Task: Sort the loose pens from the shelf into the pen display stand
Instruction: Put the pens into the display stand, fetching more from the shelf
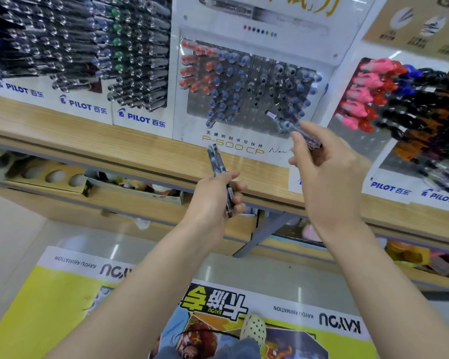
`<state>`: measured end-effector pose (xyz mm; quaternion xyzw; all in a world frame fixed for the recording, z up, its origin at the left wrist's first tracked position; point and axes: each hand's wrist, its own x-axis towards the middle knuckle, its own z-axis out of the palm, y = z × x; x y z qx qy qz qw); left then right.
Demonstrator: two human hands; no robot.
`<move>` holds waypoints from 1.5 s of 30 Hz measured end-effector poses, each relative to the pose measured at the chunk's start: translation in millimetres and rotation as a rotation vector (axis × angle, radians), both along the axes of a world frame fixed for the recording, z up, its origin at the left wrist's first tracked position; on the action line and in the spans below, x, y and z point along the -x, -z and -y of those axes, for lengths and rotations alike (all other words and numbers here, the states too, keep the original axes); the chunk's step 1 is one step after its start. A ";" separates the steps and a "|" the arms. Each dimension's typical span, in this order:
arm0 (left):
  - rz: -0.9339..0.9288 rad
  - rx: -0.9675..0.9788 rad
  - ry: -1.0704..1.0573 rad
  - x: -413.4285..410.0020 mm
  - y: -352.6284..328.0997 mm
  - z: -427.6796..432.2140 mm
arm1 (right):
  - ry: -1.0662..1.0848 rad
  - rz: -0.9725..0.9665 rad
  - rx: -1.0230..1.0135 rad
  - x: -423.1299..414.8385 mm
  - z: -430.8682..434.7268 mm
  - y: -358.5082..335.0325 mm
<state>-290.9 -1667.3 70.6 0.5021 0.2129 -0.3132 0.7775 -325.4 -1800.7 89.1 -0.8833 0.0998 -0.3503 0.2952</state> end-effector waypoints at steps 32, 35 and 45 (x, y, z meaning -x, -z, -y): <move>0.025 0.014 0.070 -23.6 2.1 -14.6 | 0.017 -0.003 0.318 -59.6 -7.2 16.0; 0.023 0.014 0.069 -27.0 1.4 -14.7 | 0.027 0.021 0.278 -61.2 -6.3 14.2; 0.004 0.034 0.078 -30.7 -0.6 -14.1 | 0.207 0.048 0.485 -75.5 0.9 12.1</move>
